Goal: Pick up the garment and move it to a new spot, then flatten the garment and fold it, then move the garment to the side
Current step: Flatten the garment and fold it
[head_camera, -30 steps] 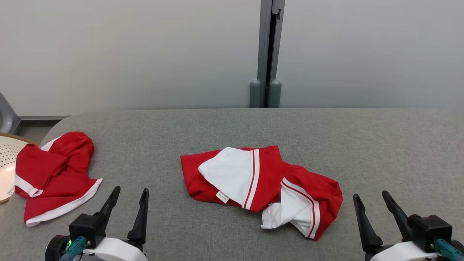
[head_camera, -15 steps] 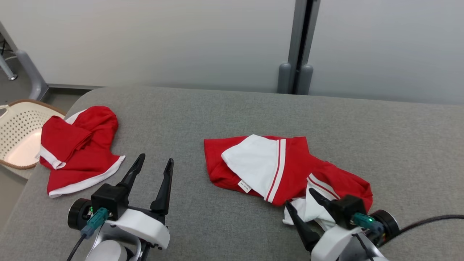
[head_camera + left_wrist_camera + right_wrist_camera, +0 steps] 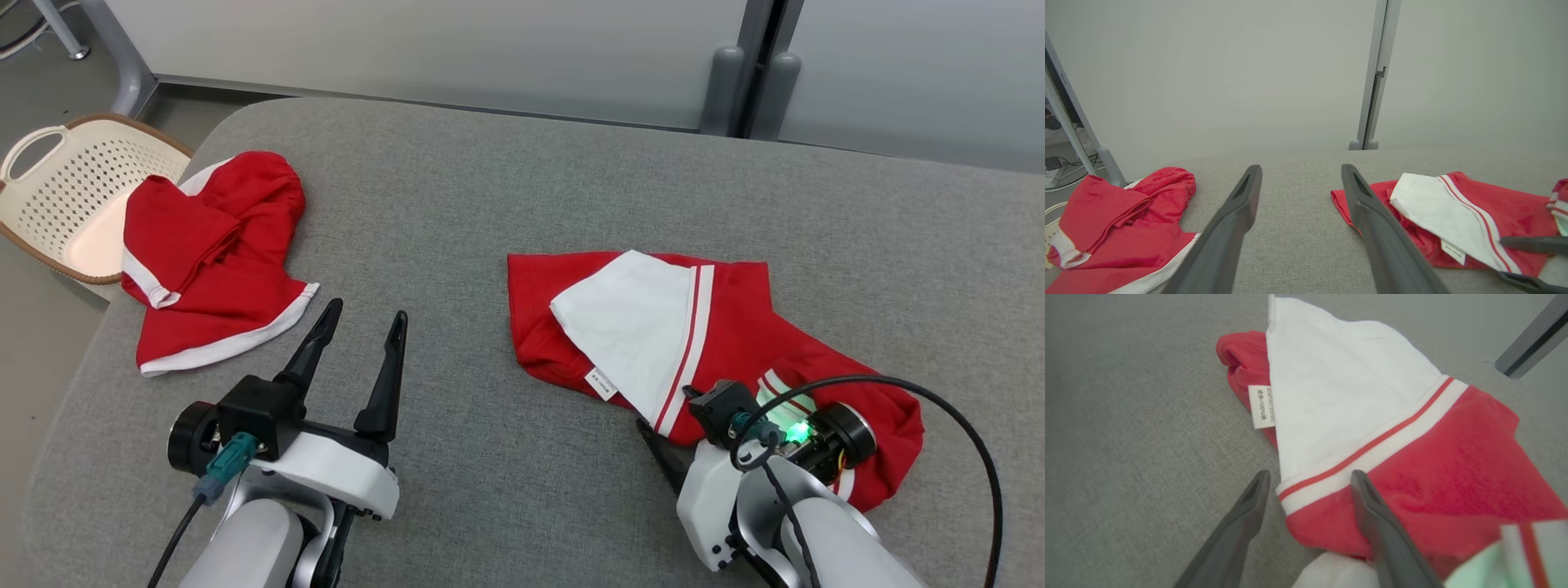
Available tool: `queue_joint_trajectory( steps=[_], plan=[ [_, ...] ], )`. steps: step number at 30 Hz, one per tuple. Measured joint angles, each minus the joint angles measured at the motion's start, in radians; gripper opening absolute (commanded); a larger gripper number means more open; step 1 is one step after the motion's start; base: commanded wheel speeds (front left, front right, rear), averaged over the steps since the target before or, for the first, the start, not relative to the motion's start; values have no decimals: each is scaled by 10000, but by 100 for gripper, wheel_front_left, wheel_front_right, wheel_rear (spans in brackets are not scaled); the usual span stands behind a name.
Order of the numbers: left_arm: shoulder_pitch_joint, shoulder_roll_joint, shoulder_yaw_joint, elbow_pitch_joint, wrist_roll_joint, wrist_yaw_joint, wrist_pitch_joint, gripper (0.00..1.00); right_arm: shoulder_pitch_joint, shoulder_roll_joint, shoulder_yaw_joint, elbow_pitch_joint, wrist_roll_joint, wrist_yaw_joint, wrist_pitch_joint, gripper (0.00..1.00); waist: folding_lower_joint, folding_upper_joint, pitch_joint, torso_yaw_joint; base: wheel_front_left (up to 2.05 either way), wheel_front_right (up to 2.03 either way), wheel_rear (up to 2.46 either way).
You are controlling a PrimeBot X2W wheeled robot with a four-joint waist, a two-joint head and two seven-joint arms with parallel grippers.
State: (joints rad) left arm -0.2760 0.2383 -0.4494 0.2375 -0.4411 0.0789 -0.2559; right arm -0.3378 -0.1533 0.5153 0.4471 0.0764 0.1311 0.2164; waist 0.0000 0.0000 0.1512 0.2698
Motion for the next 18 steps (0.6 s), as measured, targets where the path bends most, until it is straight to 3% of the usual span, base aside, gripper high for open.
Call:
queue_joint_trajectory(
  steps=[3, 12, 18],
  plan=[
    [0, -56, 92, 56, 13, -4, -17, 100, -115, 125, -159, 157, -84, 0, -159, 0, 0, 0, 58, -5, 0, 0, 0],
    [27, -121, 192, 117, 136, -90, -56, 100, 13, 520, -1463, -711, 464, 0, -679, 0, 0, 0, -48, -505, 0, 0, 0],
    [96, 0, 362, 59, 205, -73, -59, 100, 756, 782, -3599, -1714, 796, -2, -604, 0, 0, 0, -82, -996, 0, 0, 0]
  ],
)
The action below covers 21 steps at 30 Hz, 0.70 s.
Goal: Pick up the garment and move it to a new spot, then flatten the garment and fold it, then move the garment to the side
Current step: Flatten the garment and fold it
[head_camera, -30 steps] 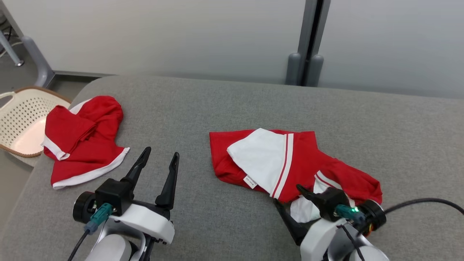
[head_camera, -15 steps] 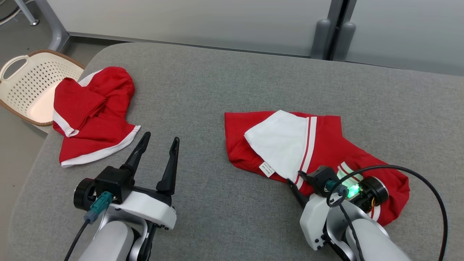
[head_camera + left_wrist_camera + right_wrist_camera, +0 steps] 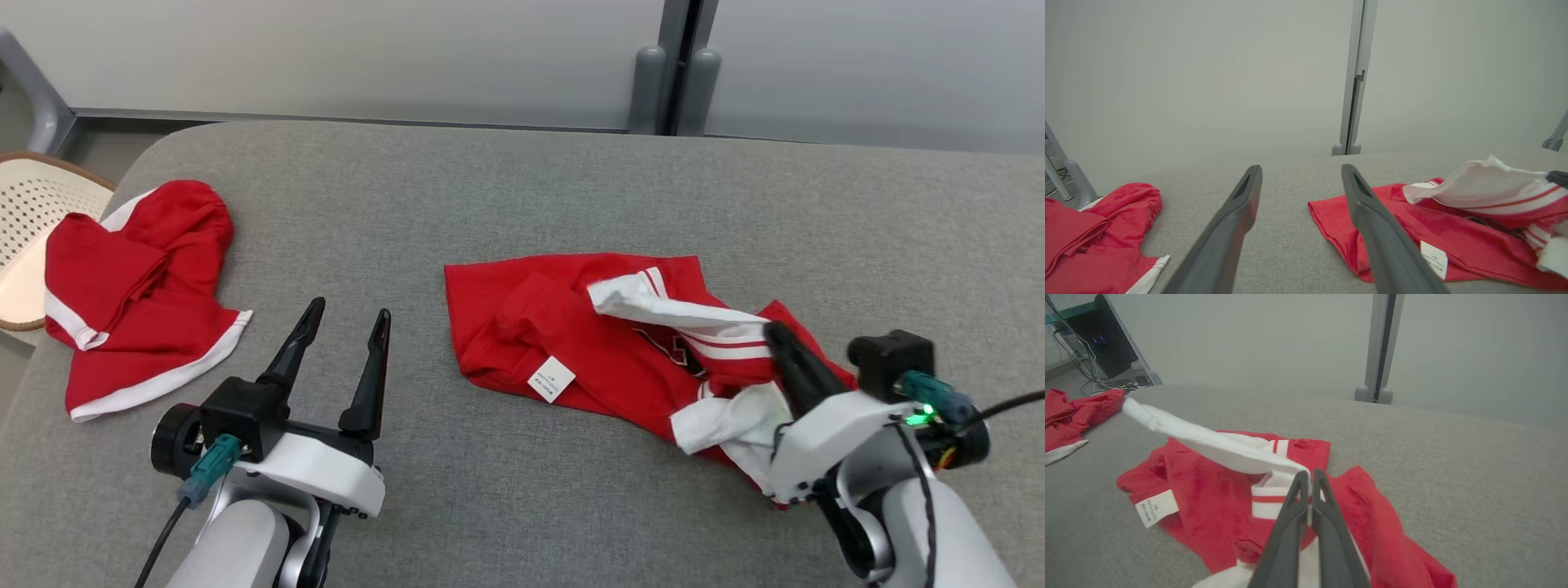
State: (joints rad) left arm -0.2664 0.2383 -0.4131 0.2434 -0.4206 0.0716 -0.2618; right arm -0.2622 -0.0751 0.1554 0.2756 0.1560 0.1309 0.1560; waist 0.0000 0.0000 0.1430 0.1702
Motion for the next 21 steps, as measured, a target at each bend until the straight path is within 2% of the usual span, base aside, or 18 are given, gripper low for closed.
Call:
queue_joint_trajectory(
  steps=[7, 9, 11, 13, 16, 17, 19, 21],
  plan=[
    [122, 111, 151, -113, 0, 15, -13, 100, 1116, 224, -2573, -591, 514, 0, 176, 0, 0, 0, 176, -436, 0, 0, 0],
    [128, 132, 199, -148, 0, 48, -13, 100, 1295, 236, -3172, -514, 1250, 0, 174, 0, 0, 0, 244, -512, 0, 0, 0],
    [131, 142, 222, -165, 0, 75, -13, 100, 1451, 245, -3622, -249, 1720, 0, 130, 0, 0, 0, 276, -574, 0, 0, 0],
    [140, 167, 247, -174, 0, 86, -13, 100, 1519, 249, -3994, 117, 2794, 0, 4, 0, 0, 0, 295, -611, 0, 0, 0],
    [142, 221, 272, -188, -2, 88, -13, 100, 1586, 249, -4278, 556, 3051, 0, -278, 0, 0, 0, 310, -643, 0, 0, 0],
    [143, 236, 282, -198, -2, 90, -13, 100, 1583, 245, -4245, 637, 3101, 0, -351, 25, 0, 0, 314, -659, 0, 0, 0],
    [145, 249, 305, -209, -4, 104, -13, 100, 1546, 253, -4082, 631, 2966, 0, -593, 100, 0, 0, 323, -684, 0, 0, 0],
    [151, 286, 355, -219, -17, 136, -13, 100, 1456, 253, -3889, 453, 3009, 0, -897, 100, 0, 0, 315, -716, 0, 0, 0]
  ],
)
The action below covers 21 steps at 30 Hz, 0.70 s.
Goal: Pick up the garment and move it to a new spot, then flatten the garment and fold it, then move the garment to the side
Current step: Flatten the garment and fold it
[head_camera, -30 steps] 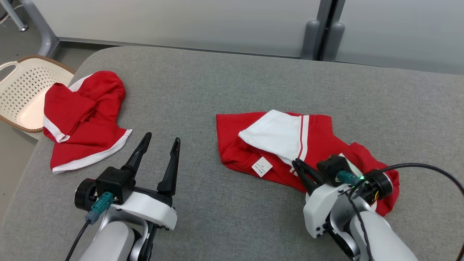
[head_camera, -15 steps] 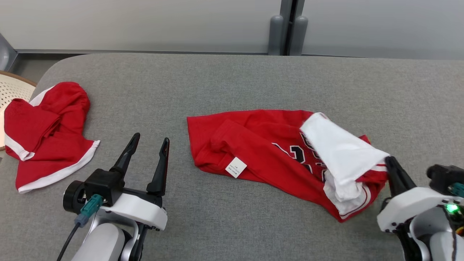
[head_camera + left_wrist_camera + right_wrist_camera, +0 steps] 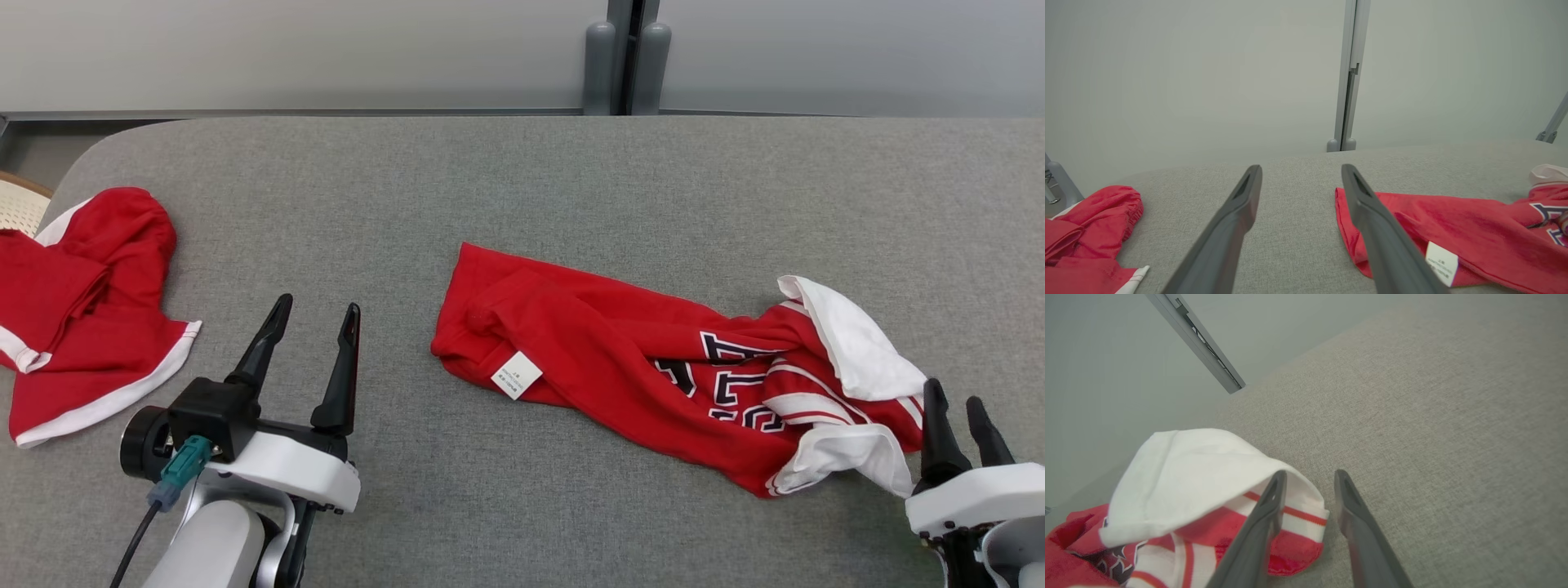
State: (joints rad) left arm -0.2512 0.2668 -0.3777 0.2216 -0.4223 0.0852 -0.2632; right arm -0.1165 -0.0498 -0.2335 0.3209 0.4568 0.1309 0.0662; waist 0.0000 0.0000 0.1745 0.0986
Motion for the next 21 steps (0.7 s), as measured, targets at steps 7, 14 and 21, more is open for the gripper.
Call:
queue_joint_trajectory(
  steps=[7, 14, 21],
  plan=[
    [105, 40, 144, -94, -19, 127, 0, 100, -42, -100, 918, -1315, -968, 0, -882, 100, 0, 0, -128, -83, 0, 0, 0],
    [525, 117, 336, -180, -90, 267, 0, 100, 275, -665, 1919, -2823, -2368, 0, -1277, 100, 0, 0, -515, -206, 0, 0, 0],
    [1094, 328, 284, -157, -109, 307, 92, 100, 1324, -683, 2673, -3494, -2640, 0, -871, 100, 0, 0, -1139, -388, 0, 0, 0]
  ],
)
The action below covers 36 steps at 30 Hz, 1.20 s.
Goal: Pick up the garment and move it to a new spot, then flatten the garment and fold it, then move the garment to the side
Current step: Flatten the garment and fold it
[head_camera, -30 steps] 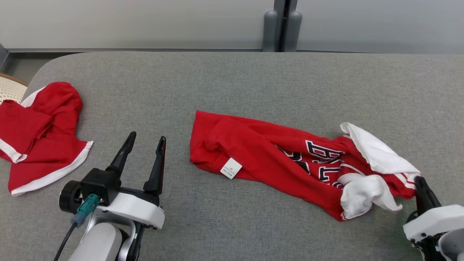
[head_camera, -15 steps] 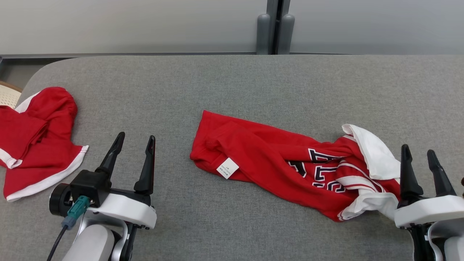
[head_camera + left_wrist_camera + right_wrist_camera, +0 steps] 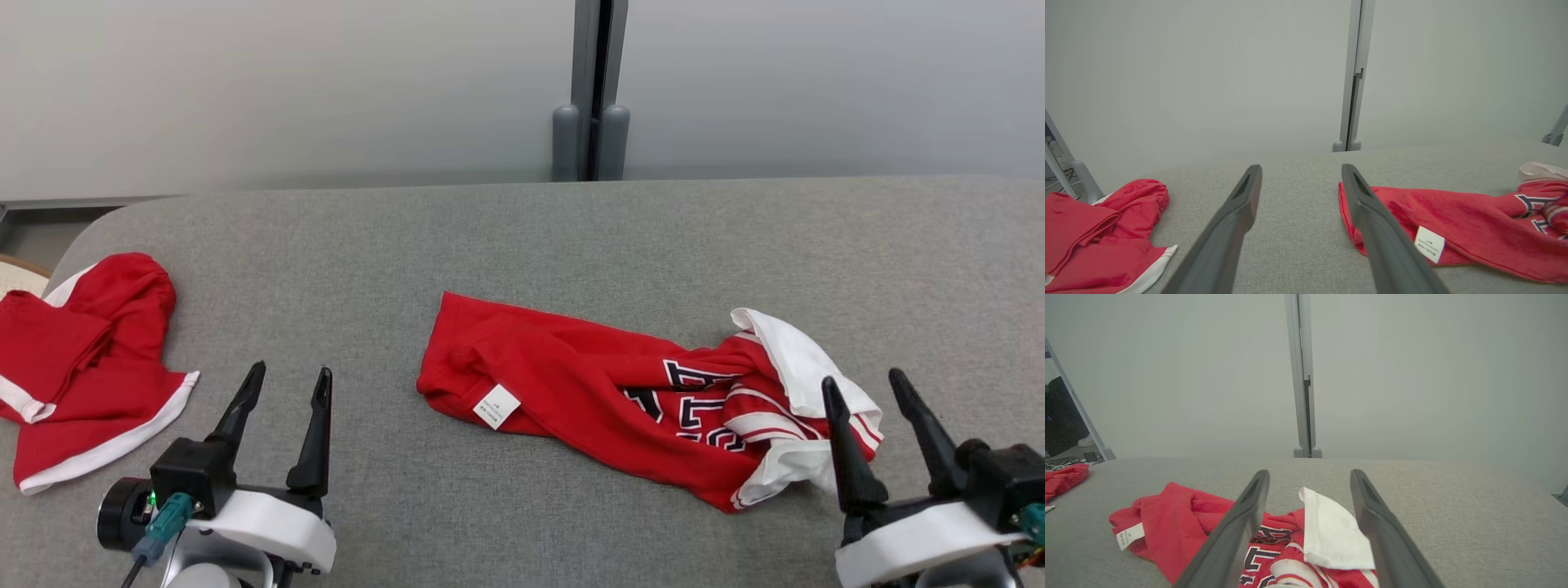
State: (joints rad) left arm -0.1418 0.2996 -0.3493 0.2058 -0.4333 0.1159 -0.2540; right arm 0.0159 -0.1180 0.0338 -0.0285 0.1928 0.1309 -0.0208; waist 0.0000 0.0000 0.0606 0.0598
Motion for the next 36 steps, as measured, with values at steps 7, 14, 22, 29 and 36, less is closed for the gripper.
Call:
queue_joint_trajectory(
  steps=[7, 14, 22, 29, 36],
  plan=[
    [597, 82, -19, -176, -102, 192, 174, 100, 857, 196, 305, -324, 61, 0, 299, 100, 0, 0, -540, -252, 0, 0, 0],
    [758, 190, -27, -385, -151, 318, 336, 100, 945, 272, 222, -430, 61, 0, 430, 100, 0, 0, -610, -331, 0, 0, 0],
    [770, 265, -96, -506, -167, 347, 426, 100, 964, 353, 182, -426, 56, 0, 479, 100, 0, 0, -520, -289, 0, 0, 0],
    [388, 190, -476, -483, -188, 84, 740, 100, 866, 385, 224, -426, 56, 0, 481, 100, 0, 0, -321, -262, 0, 0, 0],
    [-1560, -487, -1346, 376, -460, -928, 2111, 100, 327, 407, 447, -493, 38, 0, 531, 100, 0, 0, 367, -446, 0, 0, 0]
  ],
)
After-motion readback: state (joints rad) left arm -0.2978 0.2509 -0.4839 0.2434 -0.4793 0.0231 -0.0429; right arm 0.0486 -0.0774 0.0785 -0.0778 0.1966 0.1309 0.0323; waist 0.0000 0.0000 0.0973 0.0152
